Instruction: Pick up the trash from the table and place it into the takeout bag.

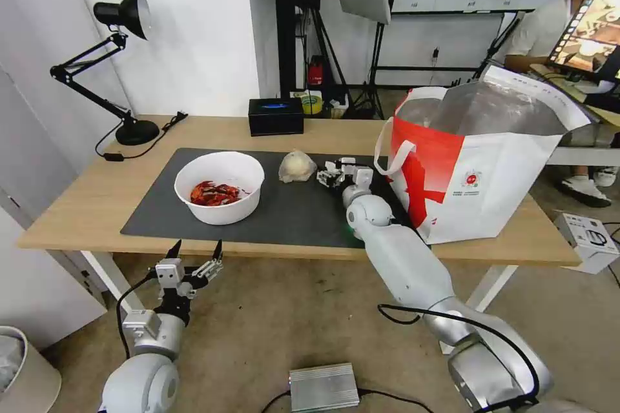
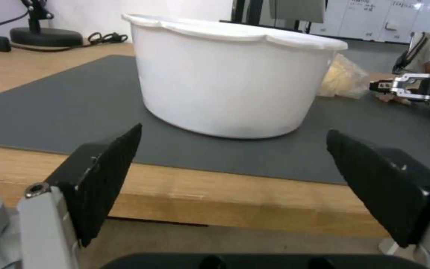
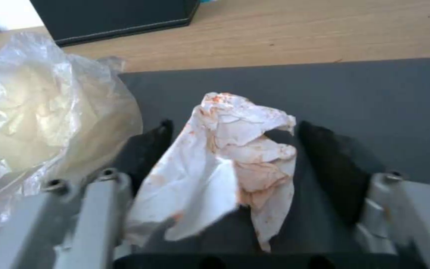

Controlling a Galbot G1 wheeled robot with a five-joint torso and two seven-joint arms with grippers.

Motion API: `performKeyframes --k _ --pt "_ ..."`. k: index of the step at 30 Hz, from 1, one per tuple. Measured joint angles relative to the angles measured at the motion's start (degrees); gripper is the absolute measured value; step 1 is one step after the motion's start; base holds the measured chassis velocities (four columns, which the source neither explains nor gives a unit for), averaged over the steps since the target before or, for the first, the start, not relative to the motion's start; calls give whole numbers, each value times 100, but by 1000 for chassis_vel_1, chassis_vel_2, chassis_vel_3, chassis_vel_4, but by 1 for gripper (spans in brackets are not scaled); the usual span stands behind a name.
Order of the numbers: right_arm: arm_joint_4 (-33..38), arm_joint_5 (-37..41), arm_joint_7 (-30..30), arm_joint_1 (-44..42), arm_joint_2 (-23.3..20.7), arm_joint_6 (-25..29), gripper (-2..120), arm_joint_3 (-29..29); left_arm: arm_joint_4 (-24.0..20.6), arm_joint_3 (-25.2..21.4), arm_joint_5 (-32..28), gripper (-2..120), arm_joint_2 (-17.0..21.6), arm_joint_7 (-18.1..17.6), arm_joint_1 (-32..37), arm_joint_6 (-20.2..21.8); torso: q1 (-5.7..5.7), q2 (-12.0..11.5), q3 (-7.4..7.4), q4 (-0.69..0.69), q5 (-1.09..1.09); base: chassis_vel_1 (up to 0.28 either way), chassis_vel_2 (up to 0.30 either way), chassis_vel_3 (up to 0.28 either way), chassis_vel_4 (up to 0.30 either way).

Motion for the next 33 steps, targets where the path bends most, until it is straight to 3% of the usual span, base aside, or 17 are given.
performKeyframes --k 9,11,14,17,25,33 --pt "6 17 13 -24 1 -15 31 13 30 24 6 100 -30 0 -25 -7 0 0 0 0 0 0 0 0 0" --pt "6 17 13 -24 1 -15 31 13 30 24 6 100 -30 0 -25 -7 0 0 0 0 0 0 0 0 0" --pt "23 14 9 -61 2 -4 10 18 33 32 12 100 -45 1 -27 -10 0 0 0 1 1 0 0 0 0" --pt "35 11 0 -78 1 16 1 19 35 37 30 100 -57 1 -19 -17 0 0 0 2 1 0 0 0 0" --pt "176 22 -49 -95 -68 165 0 -14 27 47 43 100 -63 3 -13 -20 2 -2 2 2 1 0 0 0 0" --pt "756 -70 -531 -378 -427 934 0 -179 21 24 5 100 -8 3 -28 -20 1 -1 1 1 1 0 0 0 0"
